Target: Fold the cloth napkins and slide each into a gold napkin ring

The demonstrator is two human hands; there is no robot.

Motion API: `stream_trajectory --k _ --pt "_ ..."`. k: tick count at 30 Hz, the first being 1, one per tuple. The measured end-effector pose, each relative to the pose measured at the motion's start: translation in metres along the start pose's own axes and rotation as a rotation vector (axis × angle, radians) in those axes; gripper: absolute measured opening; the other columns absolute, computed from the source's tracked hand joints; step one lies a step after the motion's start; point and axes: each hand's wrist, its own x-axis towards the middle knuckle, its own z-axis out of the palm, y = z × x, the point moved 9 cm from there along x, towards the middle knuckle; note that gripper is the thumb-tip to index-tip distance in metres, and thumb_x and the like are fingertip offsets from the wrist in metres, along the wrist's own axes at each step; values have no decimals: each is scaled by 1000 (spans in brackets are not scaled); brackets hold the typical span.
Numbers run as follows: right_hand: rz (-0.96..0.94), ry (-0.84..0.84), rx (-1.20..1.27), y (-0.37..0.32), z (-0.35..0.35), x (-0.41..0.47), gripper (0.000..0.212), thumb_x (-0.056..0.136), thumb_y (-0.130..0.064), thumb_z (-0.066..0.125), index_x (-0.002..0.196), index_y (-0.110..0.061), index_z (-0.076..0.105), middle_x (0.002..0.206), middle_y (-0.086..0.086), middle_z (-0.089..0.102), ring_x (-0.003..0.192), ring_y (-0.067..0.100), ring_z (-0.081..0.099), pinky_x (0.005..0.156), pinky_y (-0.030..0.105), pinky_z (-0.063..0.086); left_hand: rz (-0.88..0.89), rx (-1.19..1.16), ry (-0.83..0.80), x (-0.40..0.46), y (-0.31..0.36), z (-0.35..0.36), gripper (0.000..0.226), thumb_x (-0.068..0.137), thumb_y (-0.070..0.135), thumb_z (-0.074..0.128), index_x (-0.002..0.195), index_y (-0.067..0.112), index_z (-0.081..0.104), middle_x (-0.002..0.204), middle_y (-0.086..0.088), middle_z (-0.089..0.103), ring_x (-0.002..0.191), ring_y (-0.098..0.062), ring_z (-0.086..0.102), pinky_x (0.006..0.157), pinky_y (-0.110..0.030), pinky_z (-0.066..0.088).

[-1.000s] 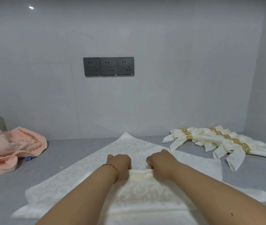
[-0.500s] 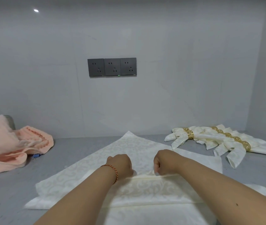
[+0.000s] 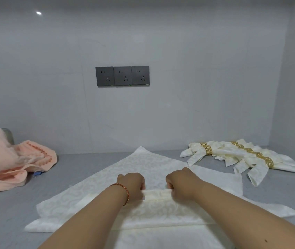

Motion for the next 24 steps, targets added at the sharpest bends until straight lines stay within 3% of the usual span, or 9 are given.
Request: stream_trajectory --k 4,8,10,12,14,16,19,21,24 --pt "-80 102 -68 -13 -6 -14 33 75 -2 47 61 -27 31 66 -12 37 58 8 31 75 30 27 44 40 102 -12 3 -6 24 83 7 51 71 27 52 70 16 48 87 -15 43 86 -22 27" --pt "-111 37 -42 -17 -6 -25 32 76 0 49 61 -26 38 67 -14 42 59 4 35 77 28 25 70 79 27 -21 6 -2 25 86 7 51 93 24 68 76 19 53 103 -20 44 87 -21 30" --pt "-90 -32 2 -15 -4 -28 25 78 -4 52 68 -27 50 76 -11 54 70 10 48 77 26 30 42 52 -54 -23 6 1 22 87 13 53 91 27 69 86 14 61 109 -21 48 89 -21 33" --pt "-43 -87 100 -10 -6 -30 18 81 -11 54 68 -22 54 75 -1 57 72 18 51 67 25 36 -8 3 -75 -24 2 -1 21 85 23 54 65 26 55 73 6 54 88 -23 54 76 -22 35" --pt "-11 -128 186 -6 -8 -29 22 84 -14 57 63 -20 55 69 2 55 68 16 48 59 25 38 -57 -41 -51 -22 -4 -3 35 83 27 55 53 21 38 60 3 42 65 -21 43 60 -23 32" --pt "25 -170 263 -2 -7 -26 13 83 -14 66 72 -21 67 81 1 67 74 11 54 67 22 45 -46 -53 -42 -19 -6 -2 35 80 25 61 51 22 44 61 6 54 66 -17 51 63 -20 39" --pt "56 -190 308 2 -1 -19 14 77 -18 77 83 -22 65 84 -7 62 78 10 55 67 22 44 9 -28 -67 -16 -1 -1 19 77 27 74 64 29 61 87 14 69 93 -10 63 94 -26 43" --pt "69 -209 299 4 2 -17 24 76 -22 79 90 -22 60 90 -9 55 83 12 52 68 24 41 24 -2 -69 -14 -1 -2 12 77 32 75 82 29 64 95 14 65 99 -10 61 99 -29 39" --pt "77 -228 265 4 3 -17 29 77 -24 78 102 -20 63 97 -8 53 89 14 52 73 25 41 7 -9 -128 -13 -8 2 36 78 36 74 110 26 63 106 11 62 103 -11 60 97 -30 45"
